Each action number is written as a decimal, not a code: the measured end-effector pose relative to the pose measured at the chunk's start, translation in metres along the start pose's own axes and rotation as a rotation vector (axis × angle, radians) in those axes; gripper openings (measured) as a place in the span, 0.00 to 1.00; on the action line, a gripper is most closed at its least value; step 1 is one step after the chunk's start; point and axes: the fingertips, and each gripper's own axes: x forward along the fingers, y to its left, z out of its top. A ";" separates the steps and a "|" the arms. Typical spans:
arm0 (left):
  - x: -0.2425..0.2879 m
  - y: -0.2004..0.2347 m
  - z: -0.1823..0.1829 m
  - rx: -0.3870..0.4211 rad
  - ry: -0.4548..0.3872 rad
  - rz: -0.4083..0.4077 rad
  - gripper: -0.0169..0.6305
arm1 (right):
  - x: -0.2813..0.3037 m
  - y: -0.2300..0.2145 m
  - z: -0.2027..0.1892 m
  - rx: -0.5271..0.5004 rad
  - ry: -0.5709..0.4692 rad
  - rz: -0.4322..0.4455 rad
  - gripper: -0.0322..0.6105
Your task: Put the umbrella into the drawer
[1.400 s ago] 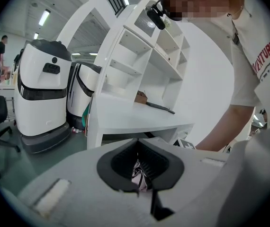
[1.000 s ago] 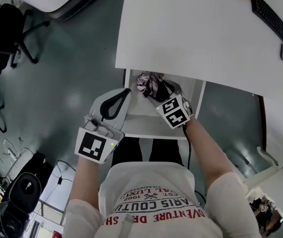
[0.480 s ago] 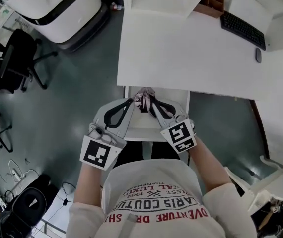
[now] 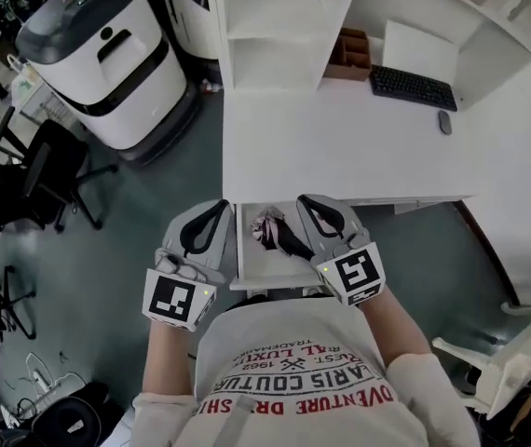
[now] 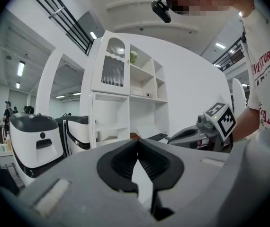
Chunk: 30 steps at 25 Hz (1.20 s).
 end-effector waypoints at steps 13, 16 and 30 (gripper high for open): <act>-0.022 0.001 0.048 0.033 -0.085 -0.004 0.03 | -0.028 -0.008 0.070 -0.018 -0.224 -0.113 0.05; -0.022 0.005 0.044 0.024 -0.080 0.010 0.03 | -0.027 -0.007 0.065 -0.003 -0.213 -0.117 0.05; -0.017 0.009 0.038 0.017 -0.072 0.010 0.03 | -0.023 -0.007 0.059 0.010 -0.184 -0.129 0.05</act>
